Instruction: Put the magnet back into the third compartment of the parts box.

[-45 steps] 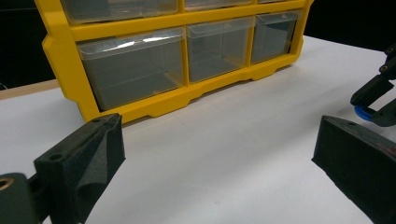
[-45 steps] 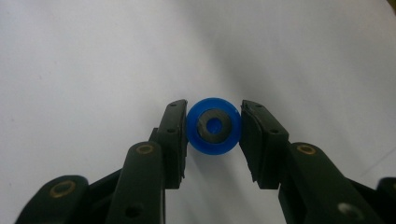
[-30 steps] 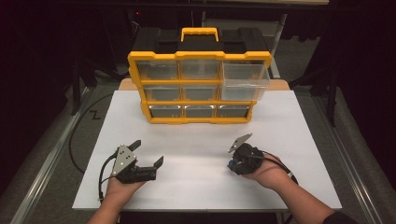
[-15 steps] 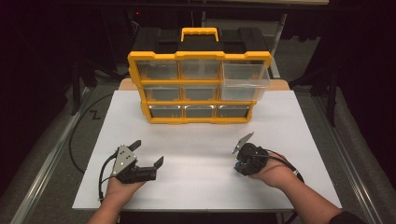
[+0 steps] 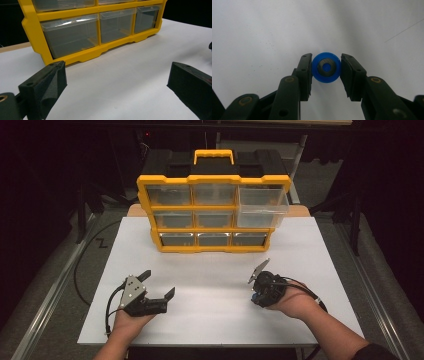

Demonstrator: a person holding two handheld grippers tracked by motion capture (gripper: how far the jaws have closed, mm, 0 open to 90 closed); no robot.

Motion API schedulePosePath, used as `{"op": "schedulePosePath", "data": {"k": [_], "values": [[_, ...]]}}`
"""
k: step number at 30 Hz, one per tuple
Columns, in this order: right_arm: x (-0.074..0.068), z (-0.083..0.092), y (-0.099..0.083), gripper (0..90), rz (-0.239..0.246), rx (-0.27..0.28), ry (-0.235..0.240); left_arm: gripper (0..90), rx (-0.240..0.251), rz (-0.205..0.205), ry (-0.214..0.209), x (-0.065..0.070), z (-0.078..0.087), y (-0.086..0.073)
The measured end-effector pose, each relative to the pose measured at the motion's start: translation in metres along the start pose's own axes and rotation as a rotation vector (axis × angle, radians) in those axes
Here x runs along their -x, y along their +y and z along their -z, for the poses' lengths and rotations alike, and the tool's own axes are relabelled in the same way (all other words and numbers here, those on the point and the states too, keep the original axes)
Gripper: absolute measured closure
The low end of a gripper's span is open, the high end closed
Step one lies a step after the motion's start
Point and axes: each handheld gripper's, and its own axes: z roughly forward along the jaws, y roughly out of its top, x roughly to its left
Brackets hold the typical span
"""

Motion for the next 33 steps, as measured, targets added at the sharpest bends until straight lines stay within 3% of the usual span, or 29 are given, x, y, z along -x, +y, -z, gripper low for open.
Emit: {"op": "schedulePosePath", "data": {"k": [9,21,33], "values": [[0.001,0.007,0.004,65.1,0.029,-0.014,0.019,2.7,0.003,0.001,0.002,0.0,0.0,0.0],[0.005,0.023,0.01,65.2,0.045,-0.038,-0.001,2.7,0.005,-0.001,0.001,0.0,0.001,0.0],[0.005,0.038,0.016,65.1,0.071,-0.059,0.009,2.7,0.008,0.0,0.0,0.0,0.001,0.0]]}}
